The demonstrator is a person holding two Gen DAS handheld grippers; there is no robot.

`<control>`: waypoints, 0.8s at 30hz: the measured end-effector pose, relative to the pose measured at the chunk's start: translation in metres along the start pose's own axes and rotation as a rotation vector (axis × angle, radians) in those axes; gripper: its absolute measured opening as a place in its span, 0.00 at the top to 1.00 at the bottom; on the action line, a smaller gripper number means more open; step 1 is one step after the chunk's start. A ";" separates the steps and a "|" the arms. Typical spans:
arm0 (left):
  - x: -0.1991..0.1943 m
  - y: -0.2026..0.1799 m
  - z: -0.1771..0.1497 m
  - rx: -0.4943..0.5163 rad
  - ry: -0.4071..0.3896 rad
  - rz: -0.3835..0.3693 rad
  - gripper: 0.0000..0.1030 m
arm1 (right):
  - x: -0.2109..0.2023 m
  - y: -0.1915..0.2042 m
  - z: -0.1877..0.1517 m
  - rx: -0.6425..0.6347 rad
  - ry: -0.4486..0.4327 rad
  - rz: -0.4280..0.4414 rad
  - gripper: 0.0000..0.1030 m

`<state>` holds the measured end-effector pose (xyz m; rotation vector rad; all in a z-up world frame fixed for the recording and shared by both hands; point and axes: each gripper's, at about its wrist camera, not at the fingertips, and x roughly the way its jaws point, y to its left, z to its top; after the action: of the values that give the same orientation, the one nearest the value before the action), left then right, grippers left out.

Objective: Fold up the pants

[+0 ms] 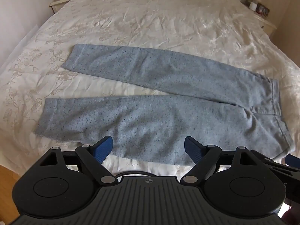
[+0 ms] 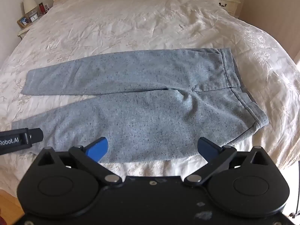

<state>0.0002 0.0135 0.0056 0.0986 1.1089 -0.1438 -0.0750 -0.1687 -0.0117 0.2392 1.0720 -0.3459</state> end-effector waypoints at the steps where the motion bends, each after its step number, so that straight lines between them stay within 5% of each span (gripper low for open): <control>1: 0.000 0.001 0.000 -0.004 -0.003 0.003 0.19 | 0.000 -0.001 0.001 0.001 -0.002 0.003 0.00; 10: -0.002 0.009 0.003 -0.034 -0.001 -0.027 0.19 | 0.001 0.005 0.002 -0.021 -0.015 -0.056 0.00; 24: -0.006 0.014 0.007 -0.041 -0.059 -0.020 0.19 | 0.002 0.011 0.007 -0.016 0.040 0.023 0.00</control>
<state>0.0066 0.0263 0.0142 0.0467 1.0538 -0.1411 -0.0646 -0.1616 -0.0098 0.2445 1.1100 -0.3125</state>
